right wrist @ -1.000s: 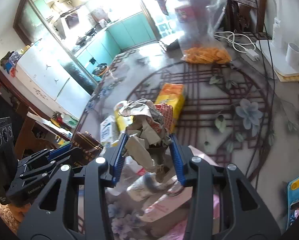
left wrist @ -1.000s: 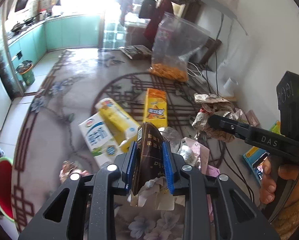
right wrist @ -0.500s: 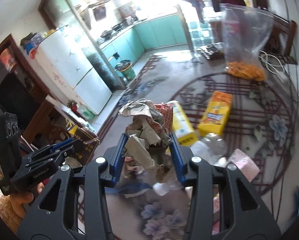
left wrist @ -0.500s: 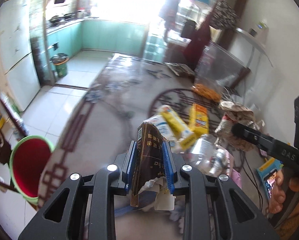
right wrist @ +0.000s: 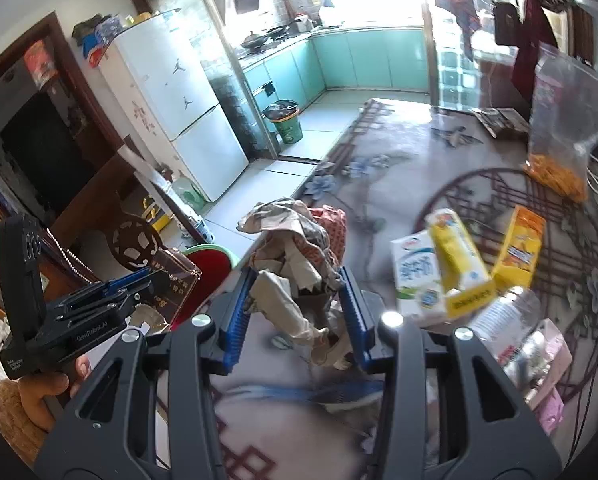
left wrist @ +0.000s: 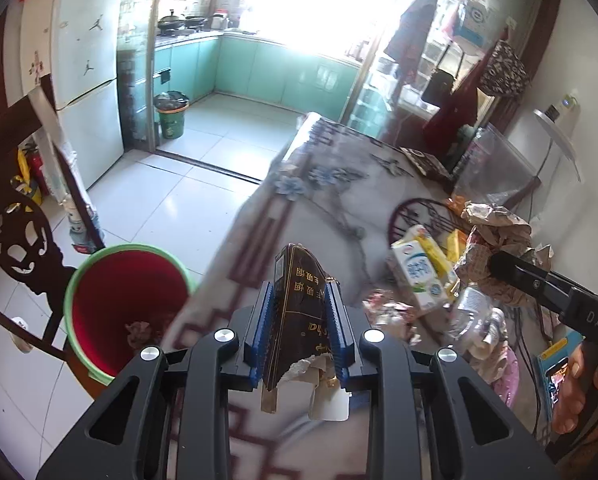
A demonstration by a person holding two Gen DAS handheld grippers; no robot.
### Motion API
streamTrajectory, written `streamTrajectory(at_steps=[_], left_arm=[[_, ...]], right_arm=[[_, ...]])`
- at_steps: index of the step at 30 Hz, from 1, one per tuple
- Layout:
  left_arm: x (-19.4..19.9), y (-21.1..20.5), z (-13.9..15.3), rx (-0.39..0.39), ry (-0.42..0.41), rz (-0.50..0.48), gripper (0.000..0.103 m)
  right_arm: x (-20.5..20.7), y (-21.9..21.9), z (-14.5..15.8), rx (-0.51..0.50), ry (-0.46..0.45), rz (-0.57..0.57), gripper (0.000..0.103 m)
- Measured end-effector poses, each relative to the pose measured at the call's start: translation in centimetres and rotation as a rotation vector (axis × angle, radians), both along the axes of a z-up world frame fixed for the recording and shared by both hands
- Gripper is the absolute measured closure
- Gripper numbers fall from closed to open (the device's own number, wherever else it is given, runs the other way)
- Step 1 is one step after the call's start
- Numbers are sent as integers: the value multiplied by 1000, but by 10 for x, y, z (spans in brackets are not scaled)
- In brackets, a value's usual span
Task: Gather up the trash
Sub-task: 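Carry the brown carton and crumpled paper toward the red bucket with both grippers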
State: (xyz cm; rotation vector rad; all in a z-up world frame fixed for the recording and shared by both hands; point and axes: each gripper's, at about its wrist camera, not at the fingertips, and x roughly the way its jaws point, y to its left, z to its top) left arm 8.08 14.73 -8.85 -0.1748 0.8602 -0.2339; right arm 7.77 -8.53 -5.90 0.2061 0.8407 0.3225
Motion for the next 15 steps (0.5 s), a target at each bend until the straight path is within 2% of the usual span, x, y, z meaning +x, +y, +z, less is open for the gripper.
streamTrajectory(at_steps=[15], left_arm=[[27,98,-15,-8,18,82,79]], right_arm=[[23,112,9,-113,-25,82,61]])
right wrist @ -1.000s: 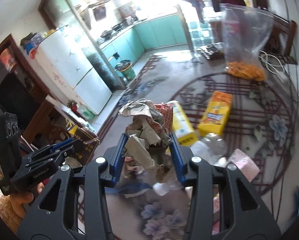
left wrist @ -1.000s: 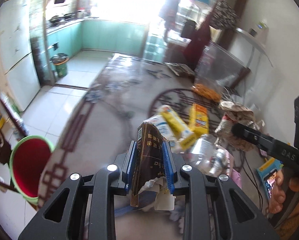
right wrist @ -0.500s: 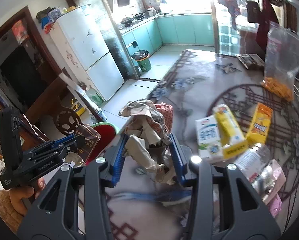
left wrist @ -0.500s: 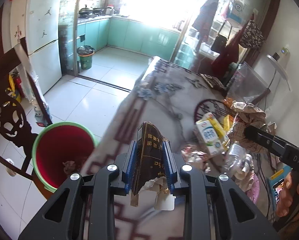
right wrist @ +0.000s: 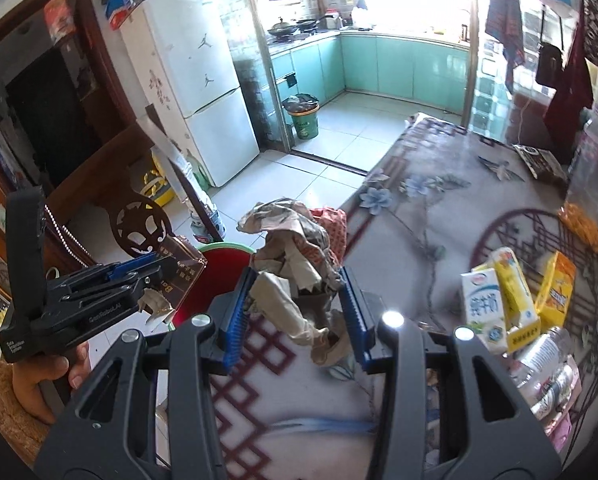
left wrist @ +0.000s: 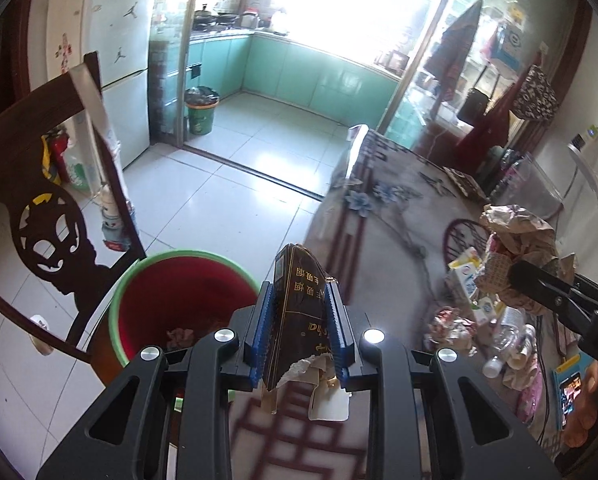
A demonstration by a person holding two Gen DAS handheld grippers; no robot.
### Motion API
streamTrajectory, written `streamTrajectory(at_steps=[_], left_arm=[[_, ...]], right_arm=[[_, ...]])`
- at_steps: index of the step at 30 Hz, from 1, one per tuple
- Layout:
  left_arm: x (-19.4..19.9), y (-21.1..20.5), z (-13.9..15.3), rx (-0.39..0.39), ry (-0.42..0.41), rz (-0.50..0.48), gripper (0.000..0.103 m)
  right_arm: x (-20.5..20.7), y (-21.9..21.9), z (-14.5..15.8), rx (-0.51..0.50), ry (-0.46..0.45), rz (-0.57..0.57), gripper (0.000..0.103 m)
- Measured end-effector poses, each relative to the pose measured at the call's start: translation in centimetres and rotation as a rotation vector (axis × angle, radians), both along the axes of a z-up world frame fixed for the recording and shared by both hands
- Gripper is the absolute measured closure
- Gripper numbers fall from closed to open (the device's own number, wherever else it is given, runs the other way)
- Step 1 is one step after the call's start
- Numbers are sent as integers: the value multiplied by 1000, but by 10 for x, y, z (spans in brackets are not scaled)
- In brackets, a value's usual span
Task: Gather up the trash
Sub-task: 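Carry the brown carton and crumpled paper toward the red bucket with both grippers, then open the right gripper to drop the paper while the left gripper releases the carton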
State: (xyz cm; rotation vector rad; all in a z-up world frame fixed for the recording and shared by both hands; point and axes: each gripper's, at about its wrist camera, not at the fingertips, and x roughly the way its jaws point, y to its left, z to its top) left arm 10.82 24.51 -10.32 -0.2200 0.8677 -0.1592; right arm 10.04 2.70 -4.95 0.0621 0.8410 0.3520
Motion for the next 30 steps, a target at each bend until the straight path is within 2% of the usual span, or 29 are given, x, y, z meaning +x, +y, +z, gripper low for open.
streamTrajectory(at_steps=[10,19,23,30], left_arm=[[8,35,-20,13,45,48,79],[20,70,-48,42,124,129,79],[27,85,-60,54,153,157,79],[40,105,-79,61,200,189,79]], right_arm=[[16,42,-12,-21,29,62,61],[44,96,-53,46,157,197,61],[55,118,-68,25,199,232,61],[65,143,-75,-22,212,278,61]])
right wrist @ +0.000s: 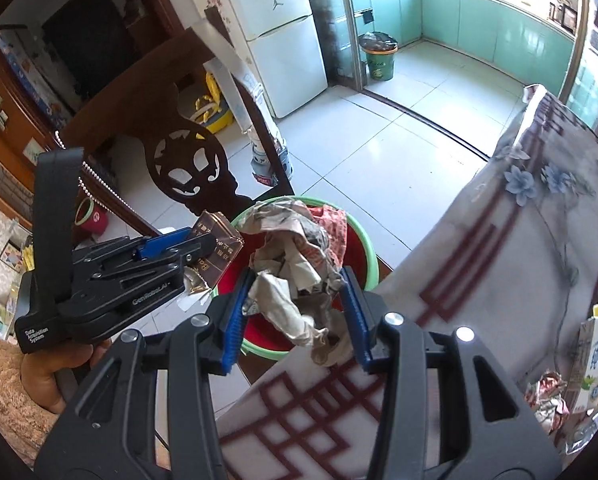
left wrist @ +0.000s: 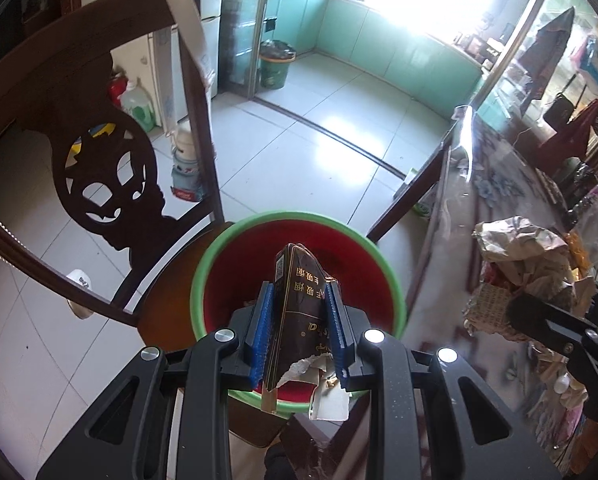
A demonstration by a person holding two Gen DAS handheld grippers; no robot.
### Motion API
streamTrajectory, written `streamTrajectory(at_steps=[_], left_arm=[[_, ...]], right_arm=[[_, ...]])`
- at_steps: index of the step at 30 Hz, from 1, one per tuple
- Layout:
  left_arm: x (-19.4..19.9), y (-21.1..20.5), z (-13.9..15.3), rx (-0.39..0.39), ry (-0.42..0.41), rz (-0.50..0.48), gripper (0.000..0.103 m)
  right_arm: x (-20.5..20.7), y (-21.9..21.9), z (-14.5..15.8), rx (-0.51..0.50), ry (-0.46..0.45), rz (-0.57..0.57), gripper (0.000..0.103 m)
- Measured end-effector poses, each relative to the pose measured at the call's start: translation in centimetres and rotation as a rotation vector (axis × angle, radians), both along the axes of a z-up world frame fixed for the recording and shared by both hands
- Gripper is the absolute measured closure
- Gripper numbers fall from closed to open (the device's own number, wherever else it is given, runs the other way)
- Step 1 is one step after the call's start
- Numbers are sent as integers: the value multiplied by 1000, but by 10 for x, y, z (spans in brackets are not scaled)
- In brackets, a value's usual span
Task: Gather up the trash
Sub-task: 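Open the right gripper to drop the paper while the left gripper releases the carton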
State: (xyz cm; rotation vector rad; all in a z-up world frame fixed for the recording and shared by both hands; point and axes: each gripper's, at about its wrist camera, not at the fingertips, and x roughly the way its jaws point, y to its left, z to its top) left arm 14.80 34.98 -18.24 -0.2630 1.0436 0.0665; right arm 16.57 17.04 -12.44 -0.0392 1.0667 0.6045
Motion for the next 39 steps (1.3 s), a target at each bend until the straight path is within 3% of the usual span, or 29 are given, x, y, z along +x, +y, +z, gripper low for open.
streamTrajectory(at_steps=[12,15,17,19,39], left_arm=[[12,11,-11,-1,32,18,79],[13,12,-10,3,29,21,79],[13,12,-9,7,27,22,79],[13,12,-8,6,27,21,79],[23,-15,-7,56,11,-55,79]], right_arm=[[8,11,-3,-5,0,20,56],[9,11,-2,3,-11,13,47],[8,10,0,7,-24,7,34],[6,7,4,11,-41,-1,31],[-23,-55,21,33,-49,-168,28]])
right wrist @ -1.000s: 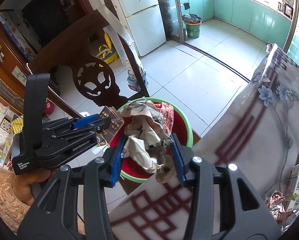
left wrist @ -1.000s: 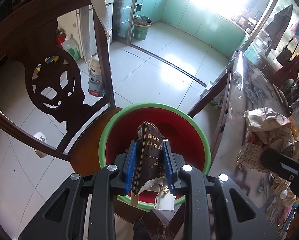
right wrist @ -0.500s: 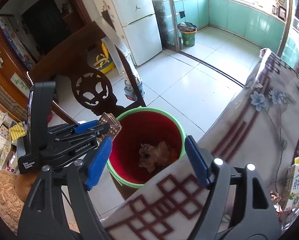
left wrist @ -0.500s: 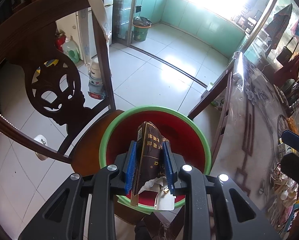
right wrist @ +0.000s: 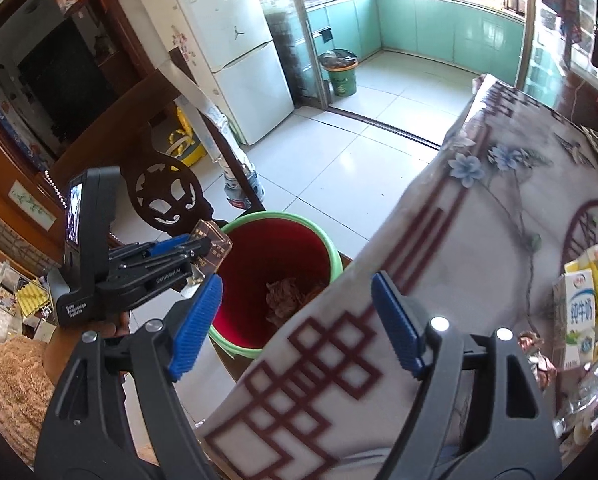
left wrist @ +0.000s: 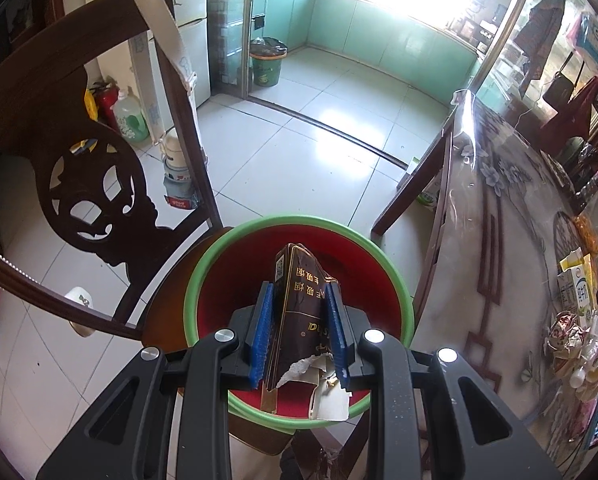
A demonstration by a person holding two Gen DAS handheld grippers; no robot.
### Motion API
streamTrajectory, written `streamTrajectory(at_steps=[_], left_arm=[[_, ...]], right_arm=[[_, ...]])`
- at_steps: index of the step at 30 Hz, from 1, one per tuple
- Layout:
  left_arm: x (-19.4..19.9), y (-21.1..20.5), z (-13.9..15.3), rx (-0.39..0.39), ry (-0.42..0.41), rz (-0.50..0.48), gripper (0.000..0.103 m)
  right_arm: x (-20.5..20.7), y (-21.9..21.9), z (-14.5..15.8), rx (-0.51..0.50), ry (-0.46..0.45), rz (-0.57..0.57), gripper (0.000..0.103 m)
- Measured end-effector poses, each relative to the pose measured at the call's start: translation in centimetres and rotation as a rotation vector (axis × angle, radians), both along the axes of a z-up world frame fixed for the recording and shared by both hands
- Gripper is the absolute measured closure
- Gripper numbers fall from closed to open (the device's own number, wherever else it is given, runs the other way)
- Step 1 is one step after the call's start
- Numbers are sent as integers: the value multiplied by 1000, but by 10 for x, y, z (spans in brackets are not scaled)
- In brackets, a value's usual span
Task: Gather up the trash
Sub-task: 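Open the right gripper to drop the paper while the left gripper releases the carton, then move back to the table and grasp crumpled brown paper with the left gripper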
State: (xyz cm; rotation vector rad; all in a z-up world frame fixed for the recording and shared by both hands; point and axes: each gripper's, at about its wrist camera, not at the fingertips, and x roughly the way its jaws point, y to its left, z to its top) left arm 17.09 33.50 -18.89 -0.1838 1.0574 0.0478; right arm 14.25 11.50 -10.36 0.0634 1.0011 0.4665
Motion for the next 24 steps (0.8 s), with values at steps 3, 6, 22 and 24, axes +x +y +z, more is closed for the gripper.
streamTrajectory(at_steps=[3,6,22,24], left_arm=[[2,-3,-2,14,0,-7,79],[5,-6,-7,34,9,-18,78],[-4,-66,10,-13,-34,-109,38],[-6,-85,16,-31,-41,-147,38]], right_arm=[[-6,-5,0,-3,-2,-15,28],[-11,-13,0,-5,-4,-36,28],[-45,-138,-8,-36,20,-387,26],[-53,-169,-12,-26,31,-481,26]])
